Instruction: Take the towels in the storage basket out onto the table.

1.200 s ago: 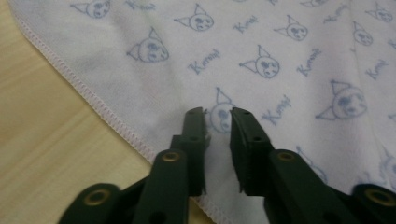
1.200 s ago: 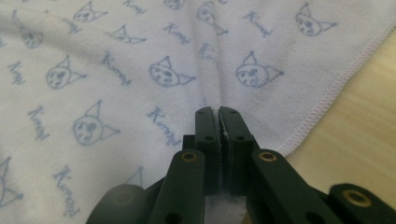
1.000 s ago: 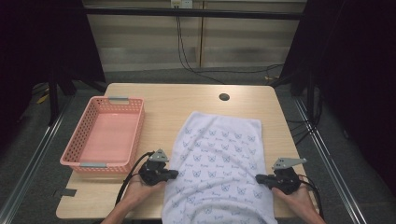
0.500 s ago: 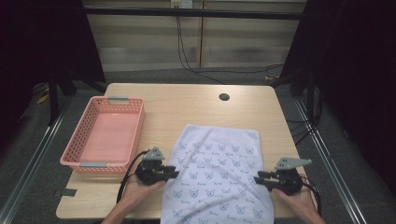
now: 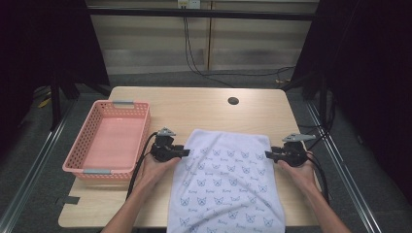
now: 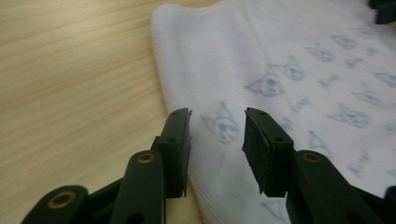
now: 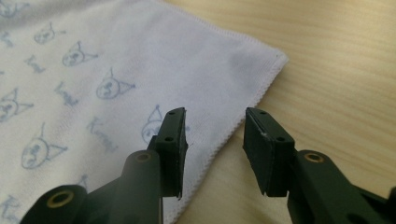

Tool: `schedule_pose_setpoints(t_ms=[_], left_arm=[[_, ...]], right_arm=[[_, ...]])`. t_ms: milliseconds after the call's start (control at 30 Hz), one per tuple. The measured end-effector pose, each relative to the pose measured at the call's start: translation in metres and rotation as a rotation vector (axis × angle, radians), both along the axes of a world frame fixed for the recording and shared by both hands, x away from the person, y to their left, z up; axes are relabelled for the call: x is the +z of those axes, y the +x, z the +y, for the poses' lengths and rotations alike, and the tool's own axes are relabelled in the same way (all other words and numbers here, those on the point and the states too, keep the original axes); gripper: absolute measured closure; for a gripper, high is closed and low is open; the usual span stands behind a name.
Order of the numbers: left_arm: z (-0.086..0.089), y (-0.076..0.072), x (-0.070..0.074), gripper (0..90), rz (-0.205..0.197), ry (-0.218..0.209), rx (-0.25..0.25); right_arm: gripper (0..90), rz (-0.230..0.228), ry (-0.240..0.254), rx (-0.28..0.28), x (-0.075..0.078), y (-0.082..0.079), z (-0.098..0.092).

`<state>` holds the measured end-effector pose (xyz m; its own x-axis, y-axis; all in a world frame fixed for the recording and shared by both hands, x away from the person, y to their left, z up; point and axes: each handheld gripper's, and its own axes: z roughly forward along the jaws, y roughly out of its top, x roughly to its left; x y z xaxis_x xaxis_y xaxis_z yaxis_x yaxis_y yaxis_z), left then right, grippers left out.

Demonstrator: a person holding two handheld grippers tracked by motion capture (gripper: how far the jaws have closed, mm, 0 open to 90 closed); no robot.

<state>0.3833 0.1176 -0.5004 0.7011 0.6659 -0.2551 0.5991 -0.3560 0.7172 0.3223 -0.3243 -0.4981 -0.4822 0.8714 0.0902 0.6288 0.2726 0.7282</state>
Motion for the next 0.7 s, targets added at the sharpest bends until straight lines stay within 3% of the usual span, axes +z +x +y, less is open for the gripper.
schedule_pose_setpoints(t_ms=[167,200,267,300,367,433,467,533,633,700], left_arm=[[-0.004,0.009,-0.006,57.5,0.003,0.002,0.035],[-0.004,0.009,-0.006,59.3,0.001,0.009,0.021],[-0.006,0.009,-0.006,74.5,-0.005,0.013,0.01],[-0.006,0.008,-0.005,83.0,-0.014,-0.015,0.005],[-0.009,0.002,0.006,87.0,-0.051,-0.043,-0.023],[-0.013,-0.005,0.016,87.4,-0.084,-0.063,-0.055],[-0.019,-0.014,0.024,87.4,-0.123,-0.052,-0.08],[-0.03,-0.028,0.035,87.4,-0.16,-0.059,-0.15],[-0.051,-0.051,0.039,87.3,-0.192,-0.026,-0.255],[-0.063,-0.063,0.036,87.1,-0.215,0.03,-0.303]], right_arm=[[58.8,0.007,-0.012,0.003,-0.004,0.001,0.003],[58.8,0.009,-0.015,0.006,-0.005,0.002,0.004],[61.3,0.01,-0.014,0.002,-0.008,0.002,0.005],[71.2,0.014,-0.009,0.007,-0.007,0.002,0.005],[80.8,0.02,-0.001,0.024,-0.007,0.0,0.006],[87.3,0.018,-0.001,0.042,-0.006,-0.001,0.007],[87.6,0.022,0.007,0.045,-0.006,-0.003,0.008],[87.9,0.03,0.026,0.054,-0.005,-0.006,0.009],[87.9,0.04,0.045,0.072,-0.003,-0.014,0.01],[87.8,0.048,0.048,0.078,-0.003,-0.021,0.01]])
